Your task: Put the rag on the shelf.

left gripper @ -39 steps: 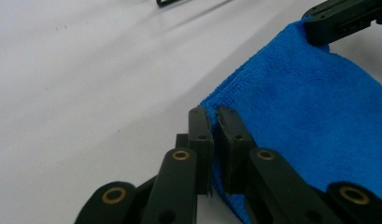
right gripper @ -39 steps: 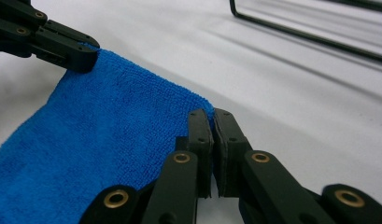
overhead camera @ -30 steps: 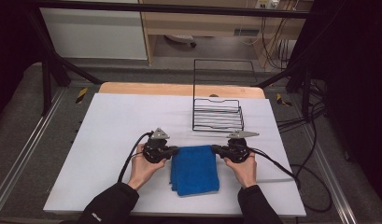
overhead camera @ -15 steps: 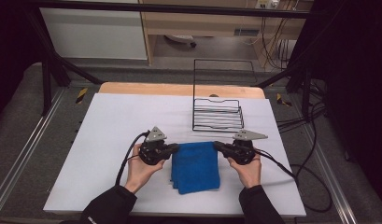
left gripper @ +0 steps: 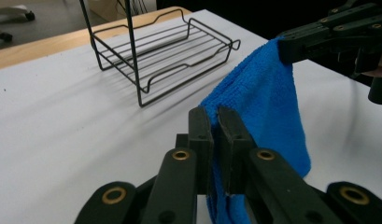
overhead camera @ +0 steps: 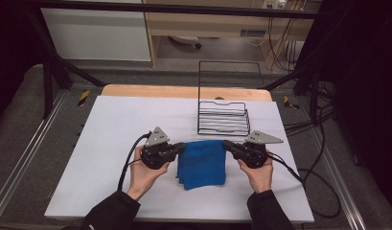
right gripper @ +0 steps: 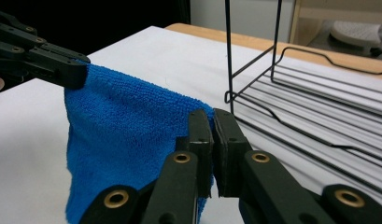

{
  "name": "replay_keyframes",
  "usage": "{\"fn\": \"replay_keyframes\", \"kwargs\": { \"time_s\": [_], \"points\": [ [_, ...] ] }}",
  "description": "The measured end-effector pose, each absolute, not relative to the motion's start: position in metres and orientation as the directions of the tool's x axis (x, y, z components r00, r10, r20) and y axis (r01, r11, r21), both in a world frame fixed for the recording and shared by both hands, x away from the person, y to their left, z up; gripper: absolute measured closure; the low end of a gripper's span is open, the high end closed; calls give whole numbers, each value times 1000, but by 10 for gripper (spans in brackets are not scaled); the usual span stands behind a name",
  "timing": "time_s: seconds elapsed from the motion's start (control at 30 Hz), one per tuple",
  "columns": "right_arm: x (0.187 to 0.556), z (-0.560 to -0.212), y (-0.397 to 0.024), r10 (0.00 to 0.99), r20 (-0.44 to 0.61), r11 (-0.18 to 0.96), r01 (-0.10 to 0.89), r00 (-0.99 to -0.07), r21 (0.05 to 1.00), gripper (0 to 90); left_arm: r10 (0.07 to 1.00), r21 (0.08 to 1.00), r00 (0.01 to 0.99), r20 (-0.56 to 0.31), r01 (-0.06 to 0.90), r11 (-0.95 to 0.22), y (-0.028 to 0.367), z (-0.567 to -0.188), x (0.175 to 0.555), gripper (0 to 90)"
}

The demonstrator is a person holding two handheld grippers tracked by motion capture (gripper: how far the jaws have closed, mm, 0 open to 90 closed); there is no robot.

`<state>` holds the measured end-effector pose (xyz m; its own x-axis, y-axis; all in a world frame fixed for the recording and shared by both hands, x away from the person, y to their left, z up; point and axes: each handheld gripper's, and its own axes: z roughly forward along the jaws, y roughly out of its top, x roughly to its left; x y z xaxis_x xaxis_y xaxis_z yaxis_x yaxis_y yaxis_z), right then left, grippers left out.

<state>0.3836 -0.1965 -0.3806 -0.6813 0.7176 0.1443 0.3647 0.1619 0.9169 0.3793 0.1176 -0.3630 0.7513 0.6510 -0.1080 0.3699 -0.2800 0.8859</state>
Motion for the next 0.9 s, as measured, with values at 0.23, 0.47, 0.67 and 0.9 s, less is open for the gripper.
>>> {"fn": "replay_keyframes", "kwargs": {
  "time_s": [0.23,0.47,0.67,0.9],
  "points": [
    [378,-367,-199,726,109,163,324,-679,932,873,644,909,758,-103,335,-250,117,-354,380,847],
    [372,-350,-202,741,69,157,272,-668,949,873,639,928,765,-84,293,-228,115,-342,380,846],
    [368,-341,-204,753,50,145,239,-656,960,874,633,943,771,-73,259,-207,112,-332,381,846],
    [364,-325,-208,776,25,117,182,-630,976,874,632,962,773,-60,213,-169,108,-321,382,847]
  ]
}}
